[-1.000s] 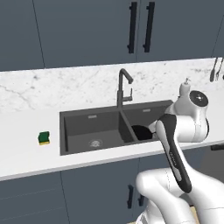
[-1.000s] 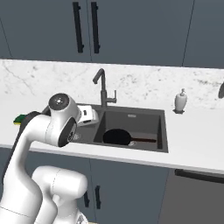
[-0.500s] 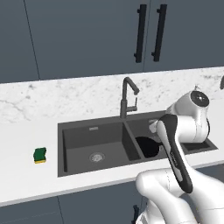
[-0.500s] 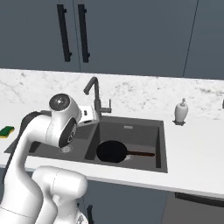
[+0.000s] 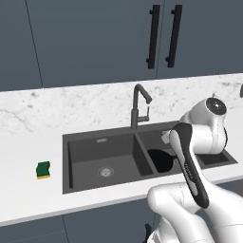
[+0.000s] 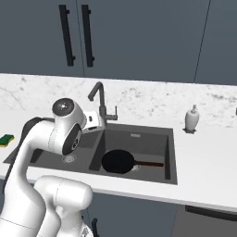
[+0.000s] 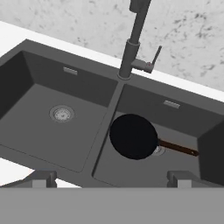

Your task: Pick the pan and sponge and place them into the sink. Then turn on the water.

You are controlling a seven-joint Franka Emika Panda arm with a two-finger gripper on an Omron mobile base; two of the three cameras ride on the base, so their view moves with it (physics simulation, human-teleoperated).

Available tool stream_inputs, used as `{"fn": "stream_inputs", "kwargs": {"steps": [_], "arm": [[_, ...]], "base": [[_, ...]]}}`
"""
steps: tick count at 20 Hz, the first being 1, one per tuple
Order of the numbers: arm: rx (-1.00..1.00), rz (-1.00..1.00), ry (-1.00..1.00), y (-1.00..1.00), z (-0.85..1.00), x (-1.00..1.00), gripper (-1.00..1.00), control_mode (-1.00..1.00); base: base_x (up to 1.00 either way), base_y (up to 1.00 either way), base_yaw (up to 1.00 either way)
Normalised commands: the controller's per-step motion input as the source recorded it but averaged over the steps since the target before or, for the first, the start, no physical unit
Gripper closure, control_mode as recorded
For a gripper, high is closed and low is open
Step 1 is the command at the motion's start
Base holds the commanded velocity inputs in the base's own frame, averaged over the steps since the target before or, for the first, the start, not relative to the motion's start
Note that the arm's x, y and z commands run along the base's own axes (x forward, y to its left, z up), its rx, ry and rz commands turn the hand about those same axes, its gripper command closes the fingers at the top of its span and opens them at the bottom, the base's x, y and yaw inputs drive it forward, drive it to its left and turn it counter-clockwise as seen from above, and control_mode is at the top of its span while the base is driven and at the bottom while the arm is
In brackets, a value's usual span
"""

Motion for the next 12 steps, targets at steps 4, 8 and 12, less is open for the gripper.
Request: {"fn": "stream_inputs", "kwargs": {"steps": [4, 8, 12], "arm": [[0.0, 0.0, 0.0, 0.0, -0.09, 0.0, -1.0, -1.0], [0.0, 0.0, 0.0, 0.0, -0.09, 0.02, -1.0, -1.0], [0.0, 0.0, 0.0, 0.0, -0.04, 0.08, -1.0, -1.0]], "base": [[0.0, 0.0, 0.0], [0.0, 0.0, 0.0], [0.0, 0.0, 0.0]]}}
